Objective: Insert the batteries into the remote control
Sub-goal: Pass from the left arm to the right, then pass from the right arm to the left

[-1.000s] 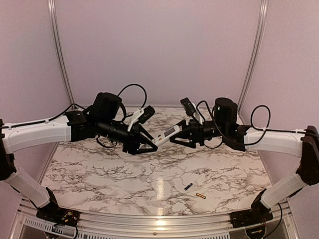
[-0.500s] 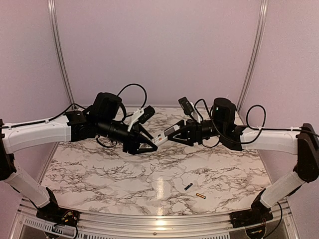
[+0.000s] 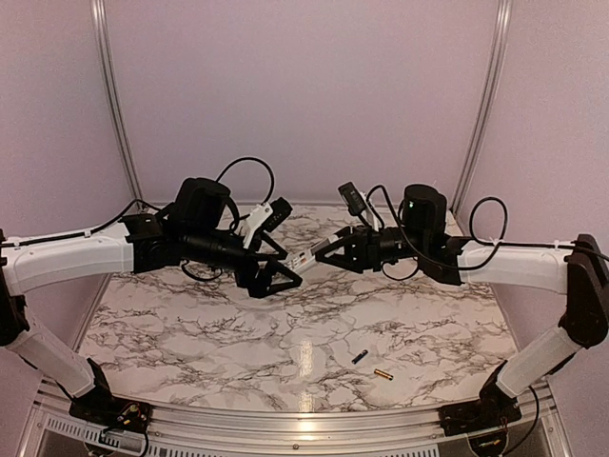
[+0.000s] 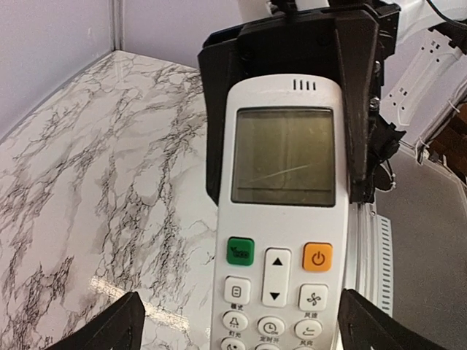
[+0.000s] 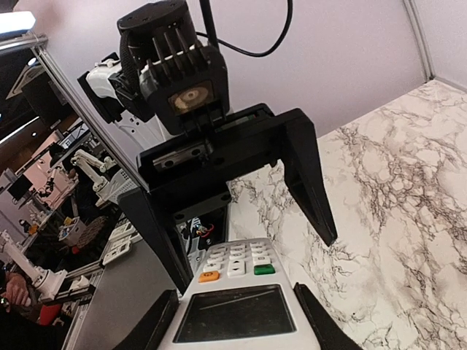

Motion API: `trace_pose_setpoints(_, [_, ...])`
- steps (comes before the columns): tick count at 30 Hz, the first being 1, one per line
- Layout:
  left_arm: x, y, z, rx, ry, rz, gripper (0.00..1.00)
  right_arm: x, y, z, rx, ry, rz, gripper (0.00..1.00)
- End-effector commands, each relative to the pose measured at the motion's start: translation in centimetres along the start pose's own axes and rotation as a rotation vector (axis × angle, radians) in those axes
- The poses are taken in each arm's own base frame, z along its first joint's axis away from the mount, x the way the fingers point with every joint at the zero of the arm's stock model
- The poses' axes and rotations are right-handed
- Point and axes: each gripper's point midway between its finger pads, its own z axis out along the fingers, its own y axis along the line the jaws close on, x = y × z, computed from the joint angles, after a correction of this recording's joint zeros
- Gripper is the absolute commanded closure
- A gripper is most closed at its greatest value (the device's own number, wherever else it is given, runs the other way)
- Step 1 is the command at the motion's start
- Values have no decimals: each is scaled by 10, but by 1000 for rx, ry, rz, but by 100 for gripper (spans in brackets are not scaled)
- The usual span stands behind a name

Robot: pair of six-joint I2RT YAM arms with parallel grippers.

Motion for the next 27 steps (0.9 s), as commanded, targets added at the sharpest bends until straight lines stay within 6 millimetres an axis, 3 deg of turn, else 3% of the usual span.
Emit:
trace_pose_setpoints(1, [-12, 24, -21, -205, -75, 16, 1, -20, -22, -6, 141, -37, 29, 72])
trace_pose_setpoints(5, [-5, 35, -27, -353, -58, 76, 2, -20, -43, -15, 232, -58, 107, 73])
trace_pose_setpoints(10, [2, 39, -20, -466, 0, 151, 8, -17, -56, -18, 286, -69, 184, 72])
trace_pose_setpoints(21, [7, 47, 4, -576, 111, 245, 29, -10, -58, -18, 279, -76, 258, 74])
trace_pose_setpoints(27, [11, 54, 13, -622, 151, 272, 35, -8, -56, -17, 270, -73, 275, 74])
